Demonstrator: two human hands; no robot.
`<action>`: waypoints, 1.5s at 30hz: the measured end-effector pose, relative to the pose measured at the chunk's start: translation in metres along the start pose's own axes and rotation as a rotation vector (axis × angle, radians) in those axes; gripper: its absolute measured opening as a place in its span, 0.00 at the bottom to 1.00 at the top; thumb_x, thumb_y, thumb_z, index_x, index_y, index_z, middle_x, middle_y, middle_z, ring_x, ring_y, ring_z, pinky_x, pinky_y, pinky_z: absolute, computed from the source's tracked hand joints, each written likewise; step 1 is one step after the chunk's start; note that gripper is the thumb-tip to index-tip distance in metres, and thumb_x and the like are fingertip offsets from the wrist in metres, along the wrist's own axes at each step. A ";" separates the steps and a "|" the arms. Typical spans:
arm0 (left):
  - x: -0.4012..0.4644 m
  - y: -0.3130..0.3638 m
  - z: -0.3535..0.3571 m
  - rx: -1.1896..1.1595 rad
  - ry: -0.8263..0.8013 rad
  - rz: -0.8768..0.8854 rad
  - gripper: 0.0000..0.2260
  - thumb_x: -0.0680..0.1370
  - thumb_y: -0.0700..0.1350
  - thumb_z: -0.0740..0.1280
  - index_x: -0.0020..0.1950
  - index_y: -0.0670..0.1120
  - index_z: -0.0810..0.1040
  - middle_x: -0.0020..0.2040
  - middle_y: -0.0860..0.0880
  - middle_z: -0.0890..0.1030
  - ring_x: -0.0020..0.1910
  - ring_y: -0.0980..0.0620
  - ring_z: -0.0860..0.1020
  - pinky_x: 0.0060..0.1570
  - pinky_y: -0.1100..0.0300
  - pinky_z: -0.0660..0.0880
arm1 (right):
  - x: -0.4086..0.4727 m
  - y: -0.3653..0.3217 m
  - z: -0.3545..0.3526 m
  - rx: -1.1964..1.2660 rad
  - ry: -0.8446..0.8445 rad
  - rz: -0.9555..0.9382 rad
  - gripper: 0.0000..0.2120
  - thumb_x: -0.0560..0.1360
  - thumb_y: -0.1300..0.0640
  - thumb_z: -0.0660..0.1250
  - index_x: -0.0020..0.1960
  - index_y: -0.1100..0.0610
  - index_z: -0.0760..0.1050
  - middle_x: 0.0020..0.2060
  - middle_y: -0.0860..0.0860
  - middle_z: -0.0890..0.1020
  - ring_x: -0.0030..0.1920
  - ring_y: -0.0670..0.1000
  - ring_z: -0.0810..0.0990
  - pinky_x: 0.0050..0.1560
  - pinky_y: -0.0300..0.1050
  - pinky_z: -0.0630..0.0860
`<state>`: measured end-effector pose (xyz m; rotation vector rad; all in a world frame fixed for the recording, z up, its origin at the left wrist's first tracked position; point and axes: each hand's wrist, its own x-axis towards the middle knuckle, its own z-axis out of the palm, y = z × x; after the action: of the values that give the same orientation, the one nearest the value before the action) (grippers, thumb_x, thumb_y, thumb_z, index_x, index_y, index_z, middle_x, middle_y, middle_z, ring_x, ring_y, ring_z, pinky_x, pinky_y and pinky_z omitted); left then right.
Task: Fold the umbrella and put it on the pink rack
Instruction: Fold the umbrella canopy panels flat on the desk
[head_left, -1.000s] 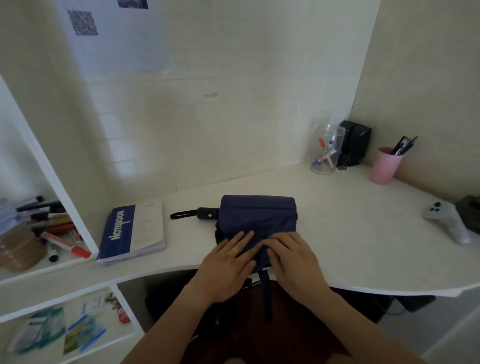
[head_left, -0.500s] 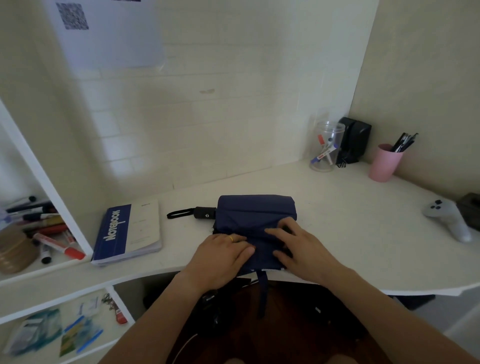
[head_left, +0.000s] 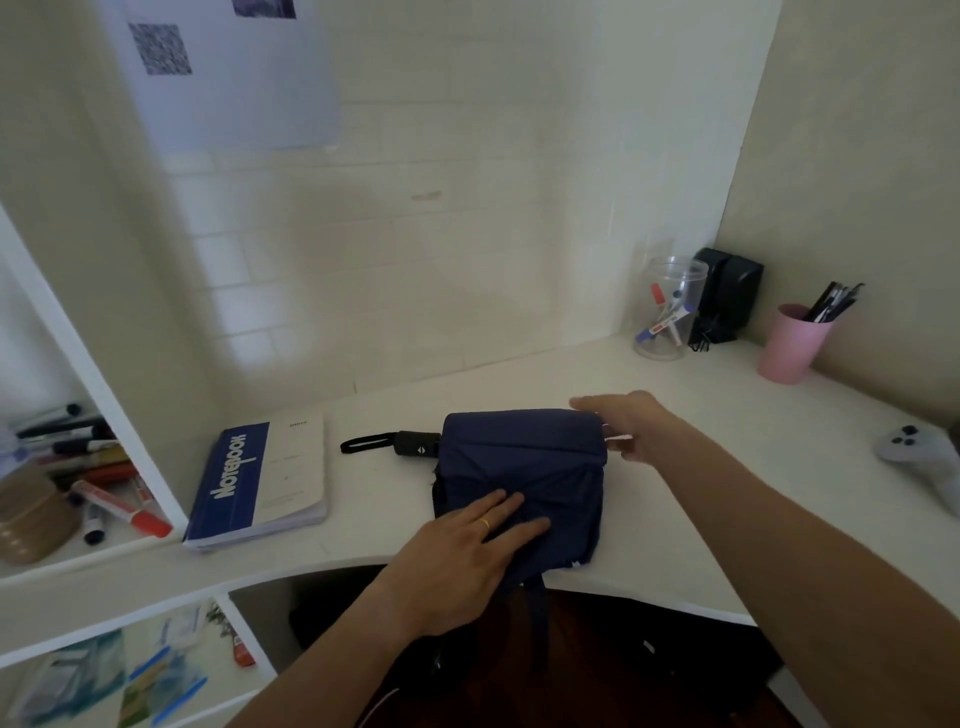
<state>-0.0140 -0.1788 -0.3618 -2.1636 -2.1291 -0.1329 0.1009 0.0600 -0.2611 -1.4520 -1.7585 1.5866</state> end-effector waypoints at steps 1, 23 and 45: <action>0.000 0.000 -0.001 0.011 -0.008 0.010 0.25 0.85 0.53 0.48 0.82 0.61 0.47 0.84 0.48 0.52 0.83 0.49 0.50 0.79 0.50 0.59 | 0.009 -0.001 0.002 -0.017 0.022 -0.020 0.21 0.69 0.55 0.79 0.55 0.67 0.79 0.51 0.59 0.84 0.44 0.55 0.79 0.40 0.46 0.72; 0.003 0.003 -0.003 0.023 0.039 0.031 0.25 0.83 0.53 0.55 0.80 0.59 0.57 0.79 0.47 0.65 0.72 0.42 0.71 0.61 0.46 0.77 | -0.074 0.045 -0.021 -0.188 -0.337 -0.682 0.16 0.69 0.70 0.76 0.51 0.53 0.86 0.44 0.49 0.86 0.37 0.45 0.81 0.37 0.37 0.77; -0.009 0.005 -0.016 -0.593 0.392 -0.627 0.12 0.77 0.46 0.74 0.60 0.54 0.82 0.54 0.54 0.83 0.48 0.57 0.78 0.51 0.65 0.75 | -0.065 0.108 0.005 -0.174 -0.042 -0.532 0.06 0.77 0.54 0.72 0.42 0.51 0.85 0.38 0.45 0.88 0.43 0.44 0.85 0.54 0.45 0.80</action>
<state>-0.0093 -0.1899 -0.3472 -1.3777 -2.6250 -1.2512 0.1706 -0.0148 -0.3348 -0.9037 -2.1217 1.2148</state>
